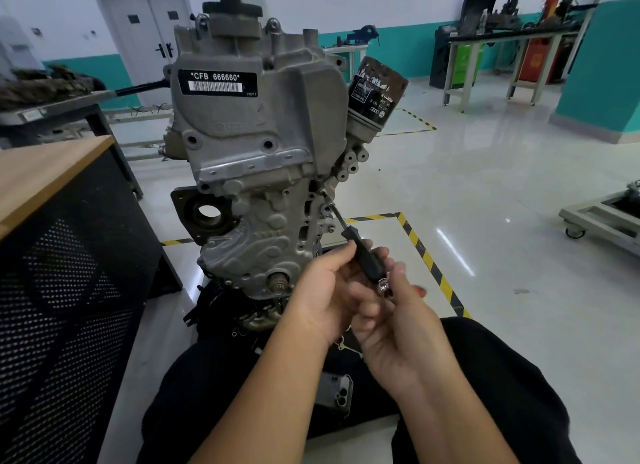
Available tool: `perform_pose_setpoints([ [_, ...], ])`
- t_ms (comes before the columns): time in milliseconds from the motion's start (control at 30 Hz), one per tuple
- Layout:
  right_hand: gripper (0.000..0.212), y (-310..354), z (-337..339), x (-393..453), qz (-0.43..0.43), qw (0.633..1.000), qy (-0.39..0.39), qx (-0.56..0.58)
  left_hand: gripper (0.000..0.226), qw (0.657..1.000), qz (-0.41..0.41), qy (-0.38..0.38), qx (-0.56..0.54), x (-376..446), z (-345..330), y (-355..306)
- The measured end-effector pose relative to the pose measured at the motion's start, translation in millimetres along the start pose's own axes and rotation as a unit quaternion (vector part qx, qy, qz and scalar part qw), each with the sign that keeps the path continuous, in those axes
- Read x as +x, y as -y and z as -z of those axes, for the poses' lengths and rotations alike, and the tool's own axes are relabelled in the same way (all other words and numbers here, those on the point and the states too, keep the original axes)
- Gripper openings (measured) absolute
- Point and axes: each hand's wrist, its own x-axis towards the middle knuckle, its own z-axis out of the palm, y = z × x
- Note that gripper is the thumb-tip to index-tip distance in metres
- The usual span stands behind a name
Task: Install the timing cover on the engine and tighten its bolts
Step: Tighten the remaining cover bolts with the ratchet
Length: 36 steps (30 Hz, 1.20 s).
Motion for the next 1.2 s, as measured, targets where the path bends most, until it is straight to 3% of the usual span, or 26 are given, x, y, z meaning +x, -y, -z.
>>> perform_pose_setpoints([
  [33, 0.032, 2, 2, 1, 0.000, 1.000, -0.001, -0.015, 0.028, 1.000, -0.014, -0.007, 0.010, 1, 1, 1],
  [67, 0.026, 2, 5, 3, 0.045, 0.994, -0.010, -0.101, 0.026, 0.999, -0.028, -0.017, 0.038, 1, 0, 2],
  [133, 0.011, 0, 12, 7, 0.195, 0.924, -0.079, -0.321, 0.028, 0.995, -0.051, -0.024, 0.082, 3, -3, 4],
  [167, 0.012, -3, 14, 8, 0.249, 0.892, -0.102, -0.364, 0.030, 0.994, -0.059, -0.025, 0.088, 3, -4, 4],
  [200, 0.016, -5, 13, 7, 0.273, 0.886, -0.109, -0.359, 0.031, 0.994, -0.062, -0.023, 0.088, 4, -4, 4],
  [233, 0.019, -7, 10, 5, 0.263, 0.905, -0.100, -0.318, 0.032, 0.994, -0.056, -0.019, 0.091, 4, -4, 3],
  [300, 0.025, -5, 3, 0, 0.173, 0.969, -0.054, -0.169, 0.035, 0.995, -0.019, -0.014, 0.099, 2, -2, 1],
  [367, 0.035, -1, 0, -2, 0.083, 0.991, -0.046, -0.097, 0.028, 0.997, 0.000, -0.017, 0.078, 0, -3, 2],
  [433, 0.036, 0, 2, 0, 0.081, 0.985, -0.061, -0.139, 0.022, 0.998, -0.021, -0.037, 0.044, -1, -4, 2],
  [567, 0.018, -1, 9, 4, 0.224, 0.921, -0.095, -0.305, 0.038, 0.994, -0.050, -0.070, 0.072, 2, -8, 4],
  [733, 0.033, 0, 5, 1, 0.120, 0.976, -0.048, -0.173, 0.029, 0.998, -0.029, -0.049, 0.037, -2, -9, 0],
  [833, 0.011, -1, 11, 5, 0.188, 0.938, -0.057, -0.287, 0.029, 0.995, -0.049, -0.057, 0.060, 0, -7, -3],
  [900, 0.012, -4, 13, 7, 0.245, 0.898, -0.078, -0.356, 0.025, 0.993, -0.052, -0.058, 0.083, 1, -7, -4],
  [967, 0.014, -10, 11, 6, 0.241, 0.906, -0.085, -0.338, 0.024, 0.993, -0.051, -0.064, 0.081, 2, -7, -4],
  [1100, 0.040, -11, 6, 4, 0.132, 0.962, -0.081, -0.224, 0.027, 0.995, -0.050, -0.078, 0.036, 5, -1, -4],
  [1200, 0.019, -11, 9, 7, 0.186, 0.926, -0.086, -0.316, 0.027, 0.995, -0.051, -0.071, 0.042, 7, 1, -4],
])
